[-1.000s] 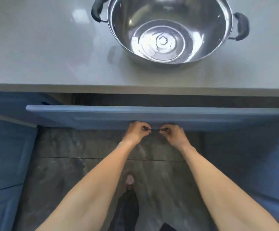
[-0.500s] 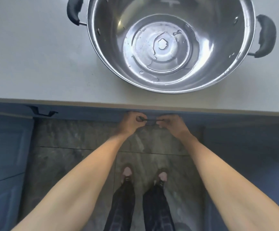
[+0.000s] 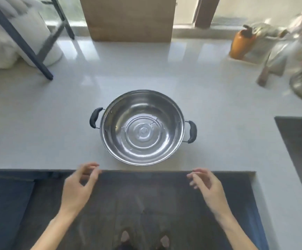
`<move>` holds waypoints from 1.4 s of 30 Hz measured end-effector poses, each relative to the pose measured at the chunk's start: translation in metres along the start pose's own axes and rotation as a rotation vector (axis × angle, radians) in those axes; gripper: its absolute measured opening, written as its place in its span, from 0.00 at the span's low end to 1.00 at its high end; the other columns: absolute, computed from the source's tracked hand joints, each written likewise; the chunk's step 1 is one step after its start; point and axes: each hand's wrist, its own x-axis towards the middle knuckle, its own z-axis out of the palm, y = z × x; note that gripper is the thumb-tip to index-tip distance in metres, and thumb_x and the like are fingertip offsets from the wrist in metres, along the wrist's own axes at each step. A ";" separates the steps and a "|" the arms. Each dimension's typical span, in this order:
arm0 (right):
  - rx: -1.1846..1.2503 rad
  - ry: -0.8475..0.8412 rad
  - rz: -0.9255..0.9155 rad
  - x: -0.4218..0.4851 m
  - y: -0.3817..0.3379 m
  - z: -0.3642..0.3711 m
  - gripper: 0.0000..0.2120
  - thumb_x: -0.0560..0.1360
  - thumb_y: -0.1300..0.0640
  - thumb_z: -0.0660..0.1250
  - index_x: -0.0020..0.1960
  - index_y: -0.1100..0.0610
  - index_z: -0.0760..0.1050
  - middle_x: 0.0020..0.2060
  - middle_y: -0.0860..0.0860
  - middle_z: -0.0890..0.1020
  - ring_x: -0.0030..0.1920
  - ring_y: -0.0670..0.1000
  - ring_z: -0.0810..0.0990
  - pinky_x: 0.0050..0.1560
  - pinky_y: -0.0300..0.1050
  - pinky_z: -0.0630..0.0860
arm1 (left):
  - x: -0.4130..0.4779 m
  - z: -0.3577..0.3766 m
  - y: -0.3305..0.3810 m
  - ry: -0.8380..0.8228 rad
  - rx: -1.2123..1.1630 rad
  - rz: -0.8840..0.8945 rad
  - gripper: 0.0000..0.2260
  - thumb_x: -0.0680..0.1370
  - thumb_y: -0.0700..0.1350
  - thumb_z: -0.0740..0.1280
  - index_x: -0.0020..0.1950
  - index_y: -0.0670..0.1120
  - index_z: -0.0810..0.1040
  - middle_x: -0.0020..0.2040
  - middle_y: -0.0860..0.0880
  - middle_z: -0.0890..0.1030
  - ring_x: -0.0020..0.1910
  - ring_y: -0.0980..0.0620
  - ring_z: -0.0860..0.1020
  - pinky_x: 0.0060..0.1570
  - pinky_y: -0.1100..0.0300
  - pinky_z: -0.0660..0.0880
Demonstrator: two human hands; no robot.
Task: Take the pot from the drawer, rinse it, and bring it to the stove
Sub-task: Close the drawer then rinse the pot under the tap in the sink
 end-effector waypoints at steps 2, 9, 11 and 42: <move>0.028 0.127 -0.049 0.022 -0.033 -0.033 0.11 0.79 0.59 0.69 0.56 0.44 0.79 0.53 0.48 0.86 0.50 0.49 0.84 0.53 0.40 0.80 | 0.034 -0.030 0.017 0.140 0.001 0.040 0.11 0.78 0.67 0.64 0.57 0.66 0.76 0.53 0.60 0.84 0.48 0.62 0.82 0.46 0.72 0.77; -0.102 -0.041 0.091 0.116 -0.085 -0.021 0.15 0.80 0.56 0.67 0.66 0.51 0.76 0.65 0.54 0.80 0.61 0.54 0.82 0.66 0.56 0.76 | 0.162 -0.031 0.021 -0.144 0.041 0.025 0.11 0.82 0.54 0.67 0.64 0.63 0.77 0.56 0.58 0.85 0.60 0.52 0.82 0.57 0.54 0.77; -0.088 -0.021 0.129 0.127 -0.082 -0.011 0.12 0.79 0.61 0.67 0.62 0.53 0.79 0.61 0.59 0.82 0.50 0.55 0.85 0.60 0.53 0.81 | 0.188 -0.033 0.014 -0.211 0.045 0.006 0.08 0.82 0.53 0.68 0.59 0.64 0.79 0.46 0.60 0.87 0.54 0.54 0.85 0.53 0.53 0.78; 0.256 1.078 0.349 -0.176 0.045 -0.335 0.23 0.77 0.63 0.72 0.64 0.41 0.74 0.48 0.48 0.89 0.48 0.46 0.88 0.52 0.46 0.80 | 0.100 0.428 0.451 -1.110 0.114 0.920 0.10 0.79 0.42 0.72 0.50 0.59 0.82 0.36 0.53 0.84 0.31 0.59 0.79 0.37 0.64 0.77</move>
